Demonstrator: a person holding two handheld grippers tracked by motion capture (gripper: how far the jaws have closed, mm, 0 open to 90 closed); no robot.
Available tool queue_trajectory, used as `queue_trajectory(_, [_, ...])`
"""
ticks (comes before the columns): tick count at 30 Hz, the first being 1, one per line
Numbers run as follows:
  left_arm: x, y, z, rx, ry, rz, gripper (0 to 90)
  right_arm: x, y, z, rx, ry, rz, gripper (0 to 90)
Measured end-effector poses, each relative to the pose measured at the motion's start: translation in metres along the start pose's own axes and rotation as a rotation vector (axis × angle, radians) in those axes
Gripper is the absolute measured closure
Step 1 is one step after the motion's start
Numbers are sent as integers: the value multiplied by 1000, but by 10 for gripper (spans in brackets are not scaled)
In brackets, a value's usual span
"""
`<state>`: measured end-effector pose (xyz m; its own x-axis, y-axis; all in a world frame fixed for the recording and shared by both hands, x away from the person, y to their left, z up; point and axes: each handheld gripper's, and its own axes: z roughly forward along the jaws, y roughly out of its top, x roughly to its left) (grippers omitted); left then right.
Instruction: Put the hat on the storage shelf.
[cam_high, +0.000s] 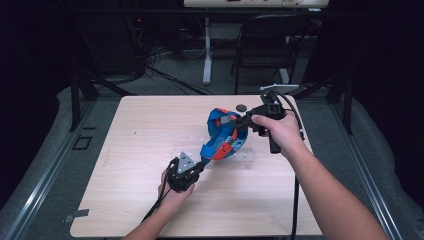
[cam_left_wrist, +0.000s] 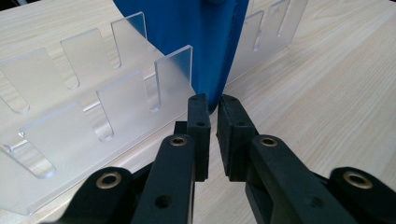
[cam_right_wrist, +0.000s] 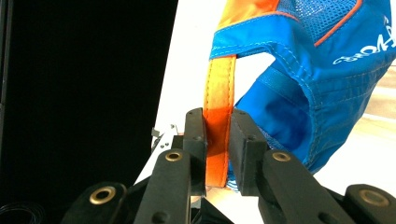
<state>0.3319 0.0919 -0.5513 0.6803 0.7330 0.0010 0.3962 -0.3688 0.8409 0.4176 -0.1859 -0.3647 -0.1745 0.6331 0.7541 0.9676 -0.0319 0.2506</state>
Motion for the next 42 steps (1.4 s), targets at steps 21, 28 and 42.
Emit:
queue_trajectory(21, [26, -18, -57, 68, -18, -80, 529, -14, 1, -4, -35, -49, 17, 778])
queue_trajectory(28, [47, -35, -79, 47, 8, -137, 506, -20, 2, -2, -58, -76, 16, 739])
queue_trajectory(42, [66, -46, -68, 75, 44, -168, 488, -32, -14, -2, -84, -196, -53, 675])
